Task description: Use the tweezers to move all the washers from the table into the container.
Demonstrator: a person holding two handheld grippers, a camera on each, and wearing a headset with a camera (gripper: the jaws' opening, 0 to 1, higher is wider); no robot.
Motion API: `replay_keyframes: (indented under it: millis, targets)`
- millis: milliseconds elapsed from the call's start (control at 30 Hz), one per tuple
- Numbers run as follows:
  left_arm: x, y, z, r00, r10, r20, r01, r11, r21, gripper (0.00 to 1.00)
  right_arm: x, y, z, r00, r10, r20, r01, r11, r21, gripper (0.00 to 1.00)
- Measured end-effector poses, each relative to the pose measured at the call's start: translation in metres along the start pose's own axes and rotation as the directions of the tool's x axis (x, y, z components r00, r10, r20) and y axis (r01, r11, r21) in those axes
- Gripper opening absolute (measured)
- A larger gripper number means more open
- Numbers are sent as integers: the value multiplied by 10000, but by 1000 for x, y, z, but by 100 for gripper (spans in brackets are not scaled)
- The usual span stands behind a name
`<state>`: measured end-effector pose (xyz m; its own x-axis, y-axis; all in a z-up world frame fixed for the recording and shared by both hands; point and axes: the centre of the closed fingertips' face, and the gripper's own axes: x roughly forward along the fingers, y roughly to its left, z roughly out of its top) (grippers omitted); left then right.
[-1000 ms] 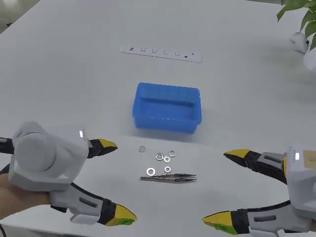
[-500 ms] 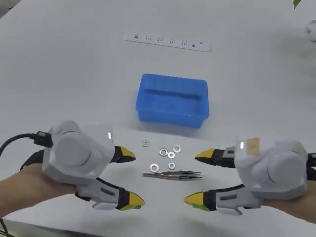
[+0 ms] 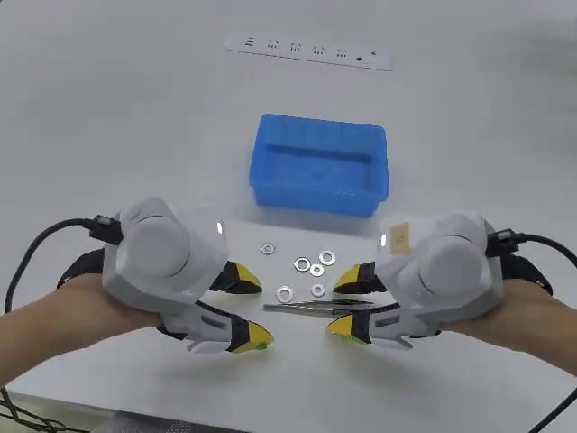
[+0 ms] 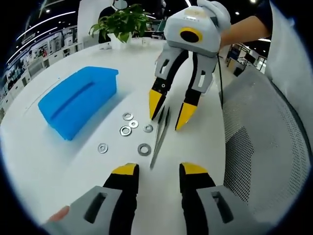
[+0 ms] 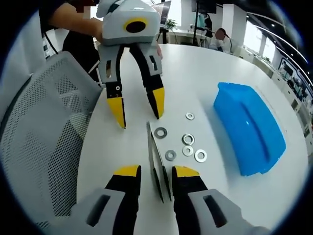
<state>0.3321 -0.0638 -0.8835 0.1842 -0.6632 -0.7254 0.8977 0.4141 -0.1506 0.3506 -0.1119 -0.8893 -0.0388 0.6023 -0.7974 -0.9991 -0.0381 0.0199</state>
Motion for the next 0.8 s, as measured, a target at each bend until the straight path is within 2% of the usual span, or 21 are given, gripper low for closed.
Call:
replay_keyframes:
  millis: [200,333,433,600,800]
  targets:
    - [3,6,4,10000,63,-27,-62,9988,487,28,0,-3,1,10000,75,-14,-76,9999,-69,21]
    - [4,6,2,9996,71,-264,-35,9909,1346,20,1,-3,1,9998,62,-191,-71,9989,-459,19]
    - [5,4,3,9996,40,-262,3,9868,1620,18,1,-1,1,9996,67,-278,-83,9983,-572,17]
    - [7,1,6,9998,-128,-135,146,9888,1483,18,0,-1,0,9990,35,-439,-72,9964,-843,12]
    - [9,3,8,9999,-82,-150,108,9833,1816,14,2,1,0,9969,-15,-782,-97,9898,-1421,11]
